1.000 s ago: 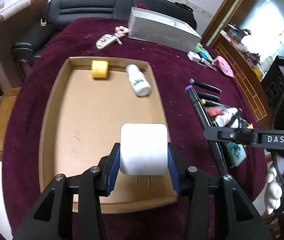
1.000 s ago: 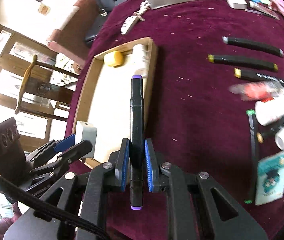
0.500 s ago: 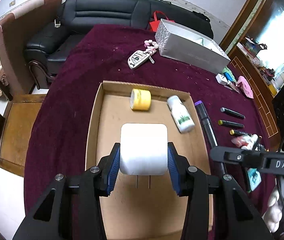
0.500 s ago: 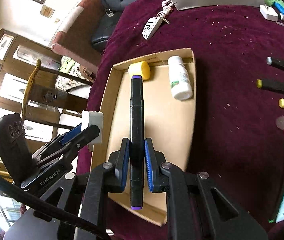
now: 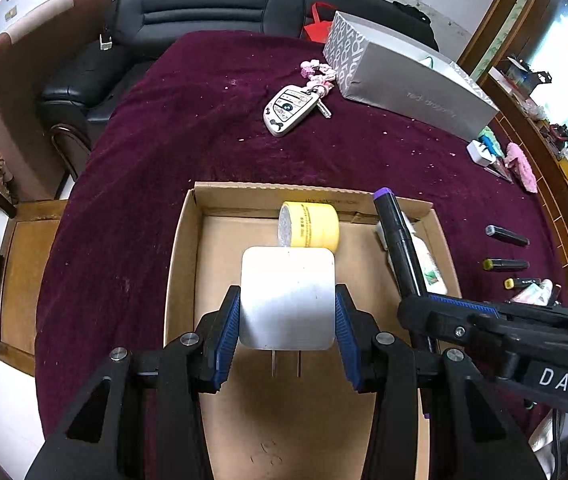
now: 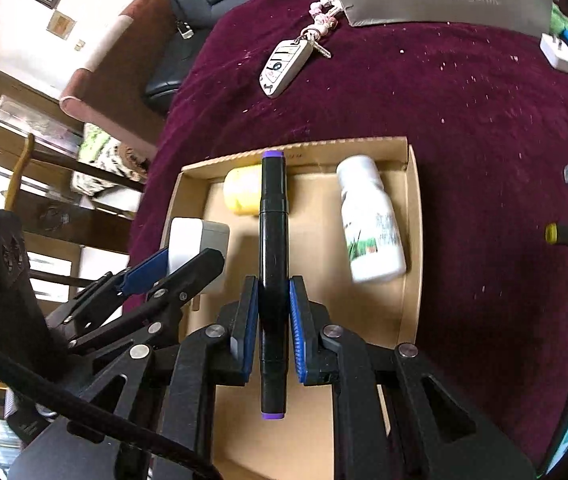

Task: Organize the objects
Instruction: 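Lower plug and marker into the box and open both tools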

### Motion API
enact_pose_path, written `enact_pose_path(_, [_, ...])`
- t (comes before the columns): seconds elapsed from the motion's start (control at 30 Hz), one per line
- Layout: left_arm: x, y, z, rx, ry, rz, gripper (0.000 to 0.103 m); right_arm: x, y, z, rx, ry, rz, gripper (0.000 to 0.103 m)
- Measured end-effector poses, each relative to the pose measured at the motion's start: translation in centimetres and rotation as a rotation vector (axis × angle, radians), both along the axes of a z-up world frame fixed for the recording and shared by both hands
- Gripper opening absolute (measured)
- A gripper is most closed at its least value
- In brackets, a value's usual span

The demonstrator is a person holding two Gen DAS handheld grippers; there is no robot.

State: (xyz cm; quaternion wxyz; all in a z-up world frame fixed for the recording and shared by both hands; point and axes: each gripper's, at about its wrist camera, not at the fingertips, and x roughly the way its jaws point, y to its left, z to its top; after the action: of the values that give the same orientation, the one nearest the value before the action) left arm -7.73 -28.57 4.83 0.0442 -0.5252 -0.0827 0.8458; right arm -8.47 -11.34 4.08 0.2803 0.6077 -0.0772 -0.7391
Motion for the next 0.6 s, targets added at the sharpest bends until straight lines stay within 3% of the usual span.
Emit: enact_pose_path(0.6, [-1.3,0.2,-2.8,-0.012,-0.04,0.005,0.04,-1.7,-0.4,-3.2,0.058,-0.044,-0.031,0.013])
